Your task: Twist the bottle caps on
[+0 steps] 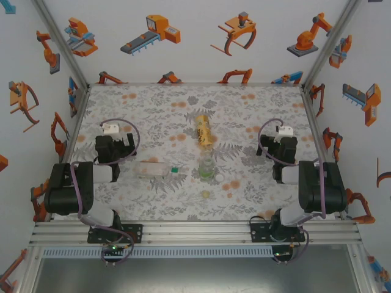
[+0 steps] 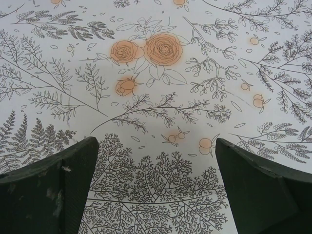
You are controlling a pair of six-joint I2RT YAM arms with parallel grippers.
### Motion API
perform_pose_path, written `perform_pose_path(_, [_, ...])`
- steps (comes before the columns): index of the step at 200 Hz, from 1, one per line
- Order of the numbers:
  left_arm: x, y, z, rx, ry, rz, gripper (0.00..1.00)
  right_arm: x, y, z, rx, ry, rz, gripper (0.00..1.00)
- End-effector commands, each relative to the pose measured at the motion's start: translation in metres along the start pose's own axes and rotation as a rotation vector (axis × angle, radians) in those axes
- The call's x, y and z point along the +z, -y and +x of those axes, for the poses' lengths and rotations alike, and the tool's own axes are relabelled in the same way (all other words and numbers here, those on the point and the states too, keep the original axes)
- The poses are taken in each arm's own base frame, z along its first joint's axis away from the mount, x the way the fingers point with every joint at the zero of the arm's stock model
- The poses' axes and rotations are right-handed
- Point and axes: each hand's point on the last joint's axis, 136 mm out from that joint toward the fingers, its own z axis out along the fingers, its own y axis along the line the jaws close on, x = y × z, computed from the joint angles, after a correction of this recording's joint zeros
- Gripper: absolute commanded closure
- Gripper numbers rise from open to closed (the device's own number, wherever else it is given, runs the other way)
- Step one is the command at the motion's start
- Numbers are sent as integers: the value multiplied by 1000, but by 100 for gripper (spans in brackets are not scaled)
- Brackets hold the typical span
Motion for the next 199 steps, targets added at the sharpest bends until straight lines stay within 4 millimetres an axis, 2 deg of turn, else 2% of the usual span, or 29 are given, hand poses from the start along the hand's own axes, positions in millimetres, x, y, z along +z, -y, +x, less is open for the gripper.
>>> perform_pose_path(1, [2, -1, -8, -16, 15, -3, 3, 2, 0, -16, -15, 46, -14, 1])
perform_pose_path(199, [2, -1, -8, -16, 16, -4, 3, 2, 5, -17, -4, 42, 19, 1])
